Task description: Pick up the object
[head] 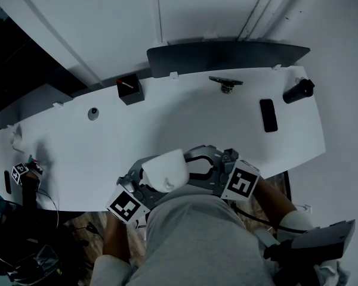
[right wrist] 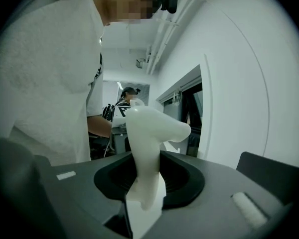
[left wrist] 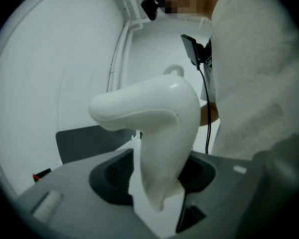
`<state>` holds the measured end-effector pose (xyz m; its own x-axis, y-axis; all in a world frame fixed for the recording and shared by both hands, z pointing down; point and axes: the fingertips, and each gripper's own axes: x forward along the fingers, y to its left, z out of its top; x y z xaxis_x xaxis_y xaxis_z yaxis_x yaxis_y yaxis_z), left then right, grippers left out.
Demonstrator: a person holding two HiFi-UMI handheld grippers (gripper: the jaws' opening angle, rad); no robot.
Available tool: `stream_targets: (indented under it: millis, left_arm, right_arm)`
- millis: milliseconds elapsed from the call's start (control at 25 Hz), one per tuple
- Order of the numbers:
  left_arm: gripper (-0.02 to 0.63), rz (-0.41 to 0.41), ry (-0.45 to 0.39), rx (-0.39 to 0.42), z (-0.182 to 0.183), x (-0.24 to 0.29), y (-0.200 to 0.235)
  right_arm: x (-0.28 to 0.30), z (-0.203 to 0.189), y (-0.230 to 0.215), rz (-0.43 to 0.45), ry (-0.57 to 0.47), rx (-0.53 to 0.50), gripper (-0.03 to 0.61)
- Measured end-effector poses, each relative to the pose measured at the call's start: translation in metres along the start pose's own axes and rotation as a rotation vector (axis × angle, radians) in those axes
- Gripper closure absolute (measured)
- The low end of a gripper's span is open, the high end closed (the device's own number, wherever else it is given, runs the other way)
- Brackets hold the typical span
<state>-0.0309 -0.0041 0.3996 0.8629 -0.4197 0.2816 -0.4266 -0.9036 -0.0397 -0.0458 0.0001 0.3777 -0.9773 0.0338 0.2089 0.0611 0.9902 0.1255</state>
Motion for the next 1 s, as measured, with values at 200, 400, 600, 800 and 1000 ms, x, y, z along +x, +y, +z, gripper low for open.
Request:
stream_targets:
  millis: [200, 400, 600, 800, 1000]
  left_arm:
    - [0.466, 0.051, -0.014, 0.015, -0.004, -0.001, 0.004]
    - [0.482, 0.181, -0.098, -0.097, -0.006, -0.013, 0.024]
    - [0.483, 0.38, -0.094, -0.13, -0.015, -0.039, 0.052]
    - [0.483, 0.538, -0.075, -0.089, -0.02, -0.051, 0.066]
    - [0.482, 0.663, -0.069, -0.078, -0.021, -0.052, 0.067]
  right_arm:
    - [0.005, -0.004, -0.003, -0.005, 0.046, -0.025, 0.442]
    - [0.006, -0.009, -0.01, -0.056, 0.08, -0.05, 0.433]
    - [-0.01, -0.015, -0.027, -0.133, 0.105, 0.008, 0.437]
    - [-0.014, -0.028, -0.049, -0.281, 0.142, 0.035, 0.461]
    - [-0.009, -0.024, -0.057, -0.371, 0.1, 0.051, 0.577]
